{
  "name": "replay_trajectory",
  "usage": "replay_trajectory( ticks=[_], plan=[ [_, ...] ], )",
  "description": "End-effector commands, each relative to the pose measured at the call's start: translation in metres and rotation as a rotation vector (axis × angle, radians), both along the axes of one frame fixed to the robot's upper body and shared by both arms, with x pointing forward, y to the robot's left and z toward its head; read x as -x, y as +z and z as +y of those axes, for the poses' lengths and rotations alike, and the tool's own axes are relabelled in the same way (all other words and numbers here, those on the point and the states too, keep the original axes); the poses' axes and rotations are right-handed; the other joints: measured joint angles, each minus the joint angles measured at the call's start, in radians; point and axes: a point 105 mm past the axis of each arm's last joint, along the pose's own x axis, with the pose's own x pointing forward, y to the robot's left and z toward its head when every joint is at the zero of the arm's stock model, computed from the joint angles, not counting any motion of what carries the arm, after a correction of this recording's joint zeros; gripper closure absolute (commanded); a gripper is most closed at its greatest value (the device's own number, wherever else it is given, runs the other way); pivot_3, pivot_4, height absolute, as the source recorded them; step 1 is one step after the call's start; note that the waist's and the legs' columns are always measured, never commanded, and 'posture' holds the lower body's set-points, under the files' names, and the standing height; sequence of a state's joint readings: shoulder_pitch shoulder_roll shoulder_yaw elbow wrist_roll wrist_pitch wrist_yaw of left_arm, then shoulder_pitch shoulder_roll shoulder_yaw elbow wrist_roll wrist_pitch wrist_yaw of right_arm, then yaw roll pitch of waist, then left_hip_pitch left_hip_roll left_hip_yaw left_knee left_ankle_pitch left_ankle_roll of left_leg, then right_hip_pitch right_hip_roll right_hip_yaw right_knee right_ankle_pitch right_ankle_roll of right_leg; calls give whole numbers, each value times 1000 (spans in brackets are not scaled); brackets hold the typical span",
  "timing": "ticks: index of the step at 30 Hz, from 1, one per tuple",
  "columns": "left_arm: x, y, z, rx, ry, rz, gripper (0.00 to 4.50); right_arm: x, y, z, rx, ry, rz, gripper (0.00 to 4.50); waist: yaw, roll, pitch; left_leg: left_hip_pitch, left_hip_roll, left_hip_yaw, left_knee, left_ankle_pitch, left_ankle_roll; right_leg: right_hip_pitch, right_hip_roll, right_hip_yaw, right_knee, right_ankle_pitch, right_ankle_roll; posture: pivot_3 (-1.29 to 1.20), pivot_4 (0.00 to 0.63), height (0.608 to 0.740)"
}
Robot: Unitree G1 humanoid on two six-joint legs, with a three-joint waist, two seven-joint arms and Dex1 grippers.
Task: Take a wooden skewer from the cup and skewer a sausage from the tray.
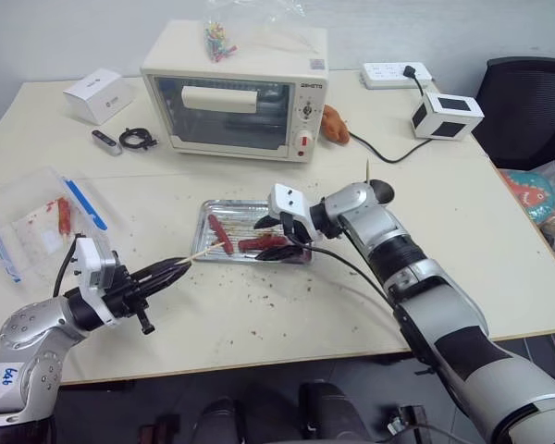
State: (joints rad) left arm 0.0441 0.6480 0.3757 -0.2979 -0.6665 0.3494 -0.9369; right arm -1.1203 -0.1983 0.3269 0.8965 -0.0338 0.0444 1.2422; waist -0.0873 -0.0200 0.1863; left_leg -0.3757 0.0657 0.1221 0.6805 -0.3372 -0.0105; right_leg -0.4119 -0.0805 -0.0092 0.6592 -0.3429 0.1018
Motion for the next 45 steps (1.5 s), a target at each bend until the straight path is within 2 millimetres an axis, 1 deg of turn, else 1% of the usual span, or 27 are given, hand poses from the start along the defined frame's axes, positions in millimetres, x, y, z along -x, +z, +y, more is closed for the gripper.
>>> replay_trajectory(
  ticks=[1,6,9,14,15,21,24,26,30,35,37,42,45],
  plan=[
    [0,8,0,4,-4,-29,4500,-7,8,6,-33,-42,-39,630,-1,0,0,0,0,0,0,0,0,0,0,0,0,0,0,0,150,740],
    [0,9,2,3,0,-26,4500,-9,1,9,-27,-54,-40,630,-1,0,0,0,0,0,0,0,0,0,0,0,0,0,0,0,150,740],
    [0,8,3,3,5,-24,4500,-7,-2,12,-26,-41,-41,1153,-2,0,0,0,0,0,0,0,0,0,0,0,0,0,0,0,150,740],
    [1,8,4,4,10,-22,4500,-6,-5,13,-27,-34,-42,2858,-2,0,0,0,0,0,0,0,0,0,0,0,0,0,0,0,150,740],
    [1,8,4,5,10,-22,4500,-6,-5,13,-26,-34,-41,3144,-2,0,0,0,0,0,0,0,0,0,0,0,0,0,0,0,150,740],
    [0,9,4,4,10,-24,4500,-6,-6,12,-24,-32,-39,3144,-2,0,0,0,0,0,0,0,0,0,0,0,0,0,0,0,150,740],
    [0,9,4,3,9,-24,4500,-6,-6,11,-26,-31,-38,3736,-2,0,0,0,0,0,0,0,0,0,0,0,0,0,0,0,150,740],
    [0,9,4,2,8,-24,4500,-7,-4,11,-35,-32,-45,4265,-2,0,0,0,0,0,0,0,0,0,0,0,0,0,0,0,150,740],
    [0,10,5,-5,10,-23,4500,-6,4,7,-51,-13,-49,4265,-2,0,0,0,0,0,0,0,0,0,0,0,0,0,0,0,150,740],
    [0,10,8,-16,11,-20,4500,-2,10,-6,-41,24,-57,4265,-1,0,0,0,0,0,0,0,0,0,0,0,0,0,0,0,150,740],
    [1,10,9,-27,2,-20,4500,1,18,-11,-48,43,-65,4265,-1,0,0,0,0,0,0,0,0,0,0,0,0,0,0,0,150,740],
    [6,7,6,-97,-72,6,4500,25,44,-22,-62,159,-54,4265,3,0,0,0,0,0,0,0,0,0,0,0,0,0,0,0,150,740],
    [8,4,4,-122,-113,18,4500,40,52,-28,-55,227,-53,4265,3,0,0,0,0,0,0,0,0,0,0,0,0,0,0,0,150,740]
  ],
)
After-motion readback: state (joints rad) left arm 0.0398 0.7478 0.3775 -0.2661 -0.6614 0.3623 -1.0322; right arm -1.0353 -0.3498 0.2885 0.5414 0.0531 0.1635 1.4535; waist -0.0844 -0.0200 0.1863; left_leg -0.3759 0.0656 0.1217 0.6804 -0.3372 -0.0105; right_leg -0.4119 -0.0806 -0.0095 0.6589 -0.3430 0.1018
